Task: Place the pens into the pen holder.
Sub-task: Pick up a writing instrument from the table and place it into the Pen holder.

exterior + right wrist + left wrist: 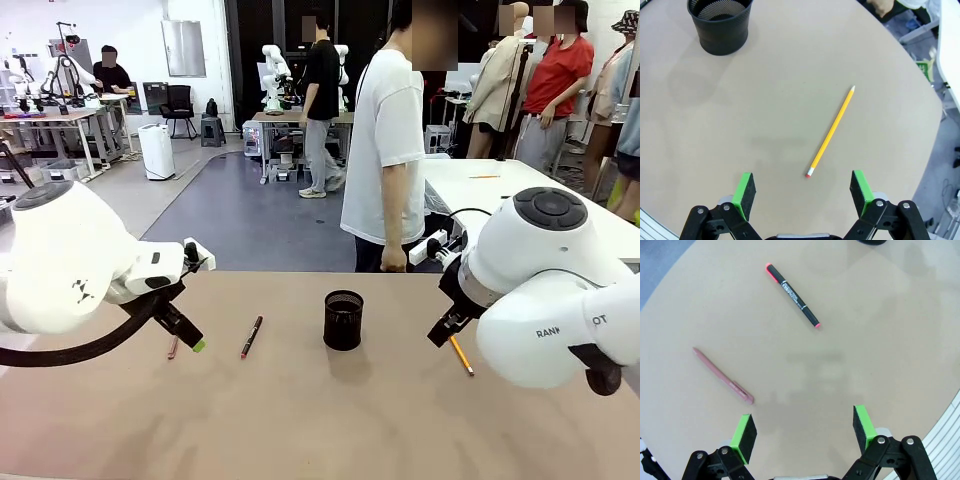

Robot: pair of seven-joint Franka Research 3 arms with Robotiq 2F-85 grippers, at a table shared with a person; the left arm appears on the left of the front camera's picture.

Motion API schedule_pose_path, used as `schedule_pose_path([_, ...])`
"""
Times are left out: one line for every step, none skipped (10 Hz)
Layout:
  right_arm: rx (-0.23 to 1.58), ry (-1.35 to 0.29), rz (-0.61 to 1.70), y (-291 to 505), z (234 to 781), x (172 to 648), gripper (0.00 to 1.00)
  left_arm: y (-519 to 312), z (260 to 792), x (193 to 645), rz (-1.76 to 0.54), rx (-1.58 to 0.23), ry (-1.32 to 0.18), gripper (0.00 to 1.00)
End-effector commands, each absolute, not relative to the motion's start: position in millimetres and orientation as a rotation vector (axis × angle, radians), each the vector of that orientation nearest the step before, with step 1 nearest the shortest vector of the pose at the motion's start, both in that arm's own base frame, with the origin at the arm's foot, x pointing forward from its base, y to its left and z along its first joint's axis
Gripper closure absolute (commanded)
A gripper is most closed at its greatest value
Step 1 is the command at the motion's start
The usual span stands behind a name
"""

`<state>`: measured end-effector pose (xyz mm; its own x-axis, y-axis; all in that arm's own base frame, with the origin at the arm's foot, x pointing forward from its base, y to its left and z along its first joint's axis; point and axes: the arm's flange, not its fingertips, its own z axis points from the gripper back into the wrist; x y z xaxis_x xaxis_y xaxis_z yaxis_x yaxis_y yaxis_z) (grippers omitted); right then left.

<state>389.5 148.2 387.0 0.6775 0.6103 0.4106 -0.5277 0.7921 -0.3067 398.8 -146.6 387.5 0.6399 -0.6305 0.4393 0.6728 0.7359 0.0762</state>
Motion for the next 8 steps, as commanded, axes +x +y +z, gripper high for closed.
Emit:
schedule_pose_path([-0.153, -0.538, 0.658, 146.6, 384.3, 393.5, 0.0, -151.4, 382.4, 396.0, -0.74, -0.102, -0.463, 0.0])
schedule_pose_path([-0.153, -0.538, 0.658, 146.6, 384.3, 393.5, 0.0, -151.4, 382.4, 396.0, -0.74, -0.102, -0.463, 0.0])
schedule_pose_path([-0.153, -0.538, 0.658, 146.6, 384.3, 393.5, 0.0, -151.4, 382.4, 396.0, -0.74, -0.102, -0.463, 0.0])
schedule_pose_path([-0.153, -0.538, 0.658, 146.6, 384.3, 393.5, 0.0, -151.4, 382.4, 396.0, -0.74, -0.102, -0.463, 0.0])
schedule_pose_path([-0.155, -0.519, 0.639, 146.5, 383.3, 391.4, 0.0, -154.3, 383.0, 396.6, -0.758, -0.096, -0.453, 0.0])
schedule_pose_path([-0.107, -0.515, 0.641, 147.2, 385.7, 393.7, 0.0, -154.0, 386.9, 398.4, -0.794, -0.154, -0.429, 0.0])
schedule_pose_path([-0.036, -0.49, 0.66, 148.8, 389.9, 398.7, 0.0, -155.0, 390.2, 401.7, -0.825, -0.197, -0.388, 0.0])
schedule_pose_path([0.029, -0.466, 0.68, 151.7, 390.3, 397.9, 0.0, -151.3, 392.3, 405.3, -0.854, -0.23, -0.371, 0.0])
